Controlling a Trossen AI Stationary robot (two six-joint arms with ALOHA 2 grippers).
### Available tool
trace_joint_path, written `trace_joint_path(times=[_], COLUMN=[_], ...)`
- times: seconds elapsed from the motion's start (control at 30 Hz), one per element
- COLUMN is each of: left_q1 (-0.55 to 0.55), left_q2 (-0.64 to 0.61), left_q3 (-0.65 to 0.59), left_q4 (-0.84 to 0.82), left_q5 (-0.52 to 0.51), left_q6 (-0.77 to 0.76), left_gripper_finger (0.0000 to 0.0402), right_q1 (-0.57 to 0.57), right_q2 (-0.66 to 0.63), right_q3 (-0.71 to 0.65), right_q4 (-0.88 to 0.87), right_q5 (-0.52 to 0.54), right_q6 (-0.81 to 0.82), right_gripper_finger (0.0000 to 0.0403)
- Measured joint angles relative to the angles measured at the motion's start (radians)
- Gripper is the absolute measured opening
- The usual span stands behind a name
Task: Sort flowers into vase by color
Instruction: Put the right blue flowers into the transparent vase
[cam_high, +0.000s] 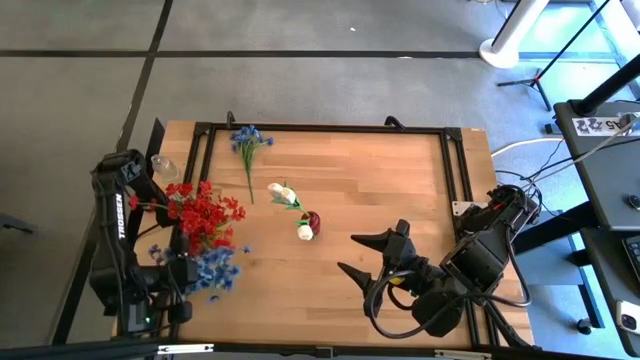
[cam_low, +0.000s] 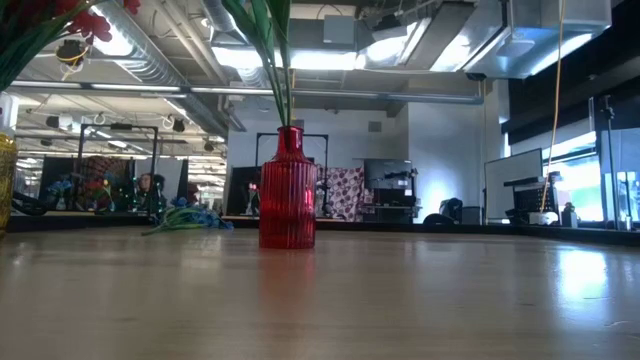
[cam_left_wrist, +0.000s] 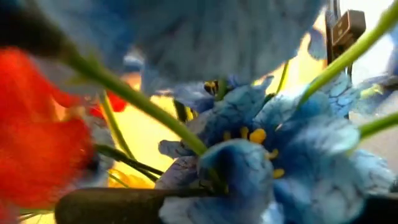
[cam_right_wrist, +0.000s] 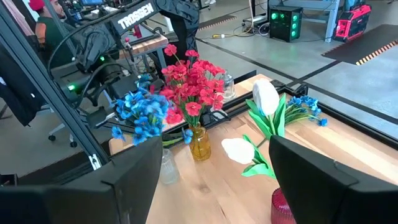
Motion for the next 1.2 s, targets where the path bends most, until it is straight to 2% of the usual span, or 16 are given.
trace_joint_path(times=[0.17,0.3,0.4,0.53,0.7,0.83,0.93,1.03,1.2], left_q1=[-0.021,-0.024,-0.02,-0.011,0.0,0.02,0.032,0.033,0.041], left_q2=[0.0,0.0,-0.002,-0.025,-0.04,-0.04,-0.04,-0.042,-0.042], left_q3=[-0.071,-0.087,-0.087,-0.074,-0.02,0.06,0.13,0.181,0.199], left_q4=[0.06,0.058,0.059,0.056,0.054,0.055,0.053,0.046,0.04], left_q5=[-0.019,0.006,0.081,0.178,0.224,0.313,0.362,0.365,0.427], left_q6=[0.003,-0.003,0.002,-0.004,0.003,0.096,0.154,0.18,0.178], left_gripper_finger=[0.002,0.0024,0.0042,0.0087,0.0144,0.0175,0.0184,0.0185,0.0186], right_q1=[0.0,0.0,0.0,0.0,0.0,0.0,0.0,-0.001,-0.017], right_q2=[0.0,0.0,0.0,0.0,0.0,0.0,0.0,0.0,0.0], right_q3=[0.0,0.0,0.0,0.0,0.0,0.0,0.0,0.0,0.0], right_q4=[-0.01,-0.011,-0.011,-0.012,-0.016,-0.03,-0.036,-0.049,-0.078], right_q5=[0.0,-0.001,-0.001,-0.001,-0.001,-0.001,-0.002,-0.009,-0.012], right_q6=[0.0,0.0,0.0,0.0,-0.003,-0.003,-0.003,-0.004,0.003], right_gripper_finger=[0.0296,0.0296,0.0296,0.0296,0.0296,0.0296,0.0296,0.0296,0.0296])
